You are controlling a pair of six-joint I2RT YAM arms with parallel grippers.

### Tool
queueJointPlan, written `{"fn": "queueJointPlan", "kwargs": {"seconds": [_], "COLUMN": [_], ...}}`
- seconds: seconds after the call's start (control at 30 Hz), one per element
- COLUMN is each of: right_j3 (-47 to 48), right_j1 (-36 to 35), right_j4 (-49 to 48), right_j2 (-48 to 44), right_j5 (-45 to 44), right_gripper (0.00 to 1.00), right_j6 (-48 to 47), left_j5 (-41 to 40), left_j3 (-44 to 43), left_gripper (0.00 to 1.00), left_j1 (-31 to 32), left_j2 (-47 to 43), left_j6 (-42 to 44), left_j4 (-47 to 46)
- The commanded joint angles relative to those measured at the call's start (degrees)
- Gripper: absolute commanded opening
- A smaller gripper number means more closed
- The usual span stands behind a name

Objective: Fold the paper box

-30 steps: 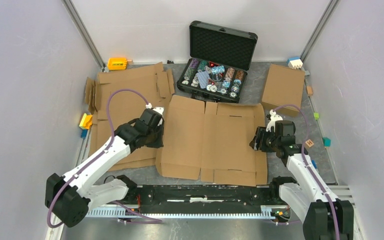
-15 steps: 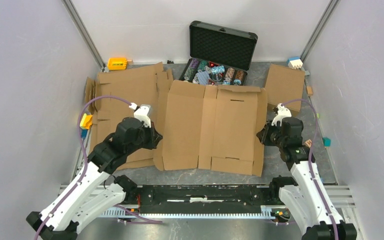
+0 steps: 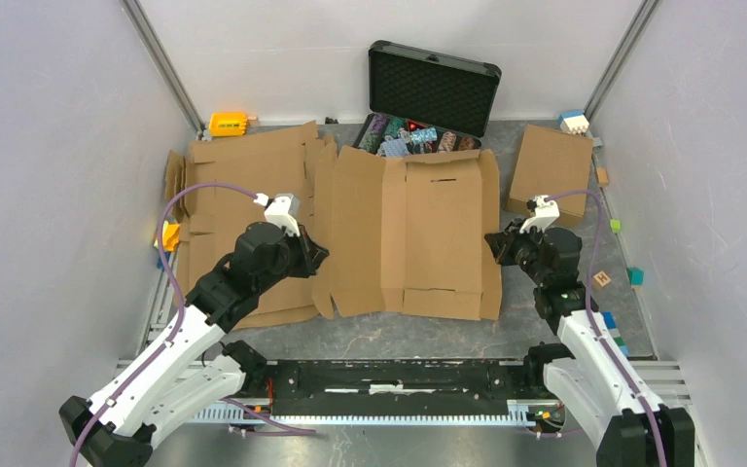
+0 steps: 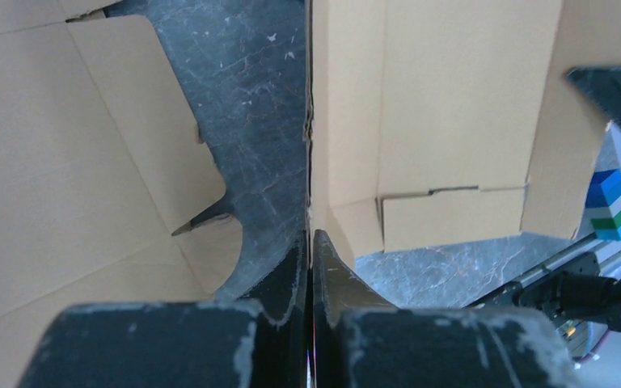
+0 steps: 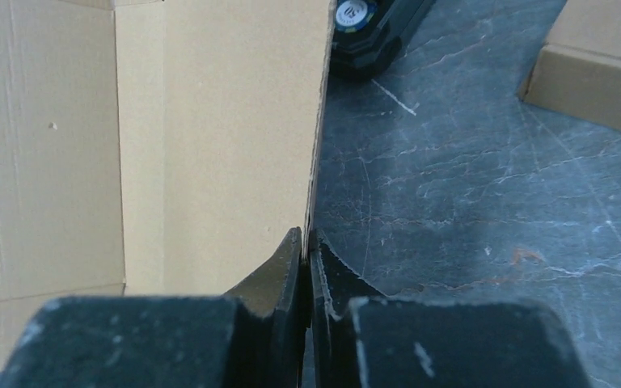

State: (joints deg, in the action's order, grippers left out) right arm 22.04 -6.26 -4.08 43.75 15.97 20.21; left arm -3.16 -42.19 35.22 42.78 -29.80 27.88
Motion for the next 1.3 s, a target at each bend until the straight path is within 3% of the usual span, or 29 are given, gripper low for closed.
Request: {"fn": "queueJointPlan", "kwargs": {"seconds": [0.0, 0.23, 0.4, 0.53, 0.63, 0.7, 0.77, 0.83, 0.87, 0.93, 1.07, 1.27], "right_j3": [-2.0, -4.9, -2.7, -1.4, 0.1, 0.6, 1.2, 1.7, 1.9, 2.2, 3.5, 7.6], "right_j1": [-2.5, -3.9, -3.9, -4.0, -4.0, -4.0, -4.0, -4.0, -3.9, -4.0, -4.0, -4.2], "right_j4": [-10.3, -15.5, -15.7, -15.1, -11.5, -9.6, -7.4, -5.1, -4.1, -2.7, 0.9, 5.4], "right_j2": [2.5, 2.1, 7.1, 9.6, 11.3, 12.5, 13.8, 15.3, 16.2, 17.8, 19.3, 19.4], "right_j5": [-1.6, -5.7, -4.4, -5.9, -5.2, -3.0, -0.8, 0.5, 1.0, 1.4, 1.2, 6.8], "right_gripper": [0.11, 0.13, 0.27, 0.28, 0.58, 0.68, 0.66, 0.5, 0.49, 0.54, 0.76, 0.8], "right_j6": [0.2, -2.1, -2.7, -2.8, -2.6, -2.0, -2.1, -2.5, -2.8, -2.5, -4.0, -5.6], "left_j5": [-2.5, -3.7, -5.9, -10.2, -11.7, -11.8, -12.0, -11.9, -12.0, -12.7, -19.0, -18.4], "left_j3": [-1.9, -0.2, -0.2, 0.0, 1.2, 2.6, 3.6, 3.0, 2.5, 1.4, -2.0, -1.7], "left_gripper": [0.02, 0.02, 0.02, 0.02, 0.02, 0.02, 0.02, 0.02, 0.02, 0.02, 0.02, 0.02], "left_j1": [0.2, 0.2, 0.1, 0.1, 0.1, 0.1, 0.1, 0.1, 0.1, 0.1, 0.0, -0.1], "left_j2": [0.3, -3.7, -3.7, -4.7, -6.9, -8.2, -7.8, -5.6, -4.4, -1.5, 2.7, 2.9], "left_j6": [-2.5, -1.8, -2.2, -1.5, -1.2, -1.4, -1.9, -1.7, -1.6, -1.4, -2.0, -1.2], "left_j4": [-7.8, -10.5, -9.9, -9.5, -10.7, -11.9, -12.1, -10.9, -10.1, -8.7, -3.3, -4.4]}}
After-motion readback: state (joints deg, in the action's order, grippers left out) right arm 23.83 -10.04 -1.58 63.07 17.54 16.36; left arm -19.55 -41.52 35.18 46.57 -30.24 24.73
